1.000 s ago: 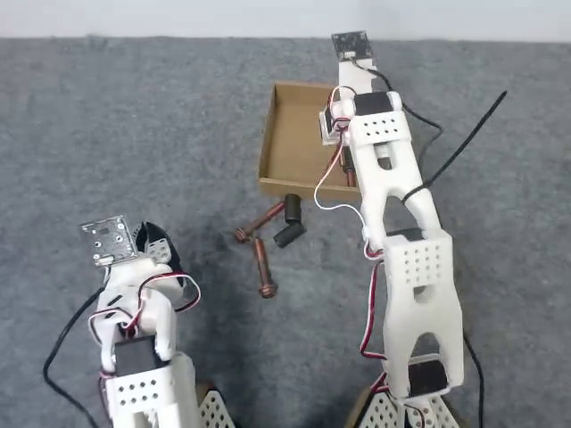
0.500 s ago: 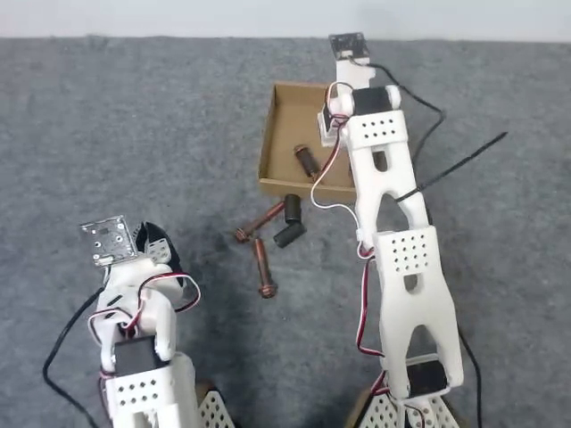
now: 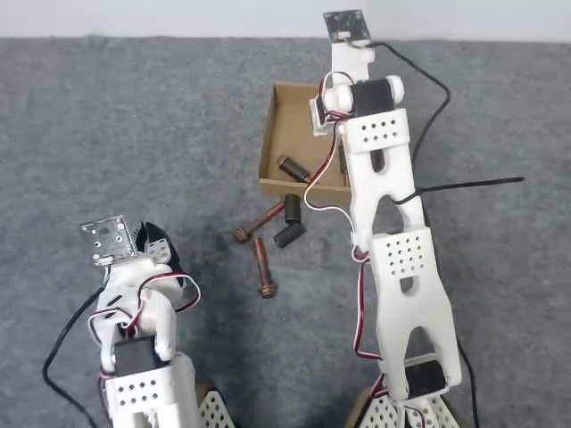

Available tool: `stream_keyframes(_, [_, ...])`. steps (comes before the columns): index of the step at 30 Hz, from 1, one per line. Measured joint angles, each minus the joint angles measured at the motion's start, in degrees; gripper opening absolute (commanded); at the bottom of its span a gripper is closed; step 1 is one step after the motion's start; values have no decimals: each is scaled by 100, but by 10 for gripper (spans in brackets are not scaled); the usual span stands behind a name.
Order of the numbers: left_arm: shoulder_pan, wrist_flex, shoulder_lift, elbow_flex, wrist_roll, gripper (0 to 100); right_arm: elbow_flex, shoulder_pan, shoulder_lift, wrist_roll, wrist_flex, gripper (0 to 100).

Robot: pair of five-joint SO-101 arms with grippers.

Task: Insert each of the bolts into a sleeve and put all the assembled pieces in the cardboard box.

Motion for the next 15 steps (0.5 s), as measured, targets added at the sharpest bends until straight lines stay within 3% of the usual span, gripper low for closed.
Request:
stream_keyframes(6, [0, 0, 0, 0, 0, 12, 1002, -18, -756, -70, 0, 9])
stream_keyframes(15, [0, 0, 0, 0, 0, 12, 3736, -290, -2532, -70, 0, 10])
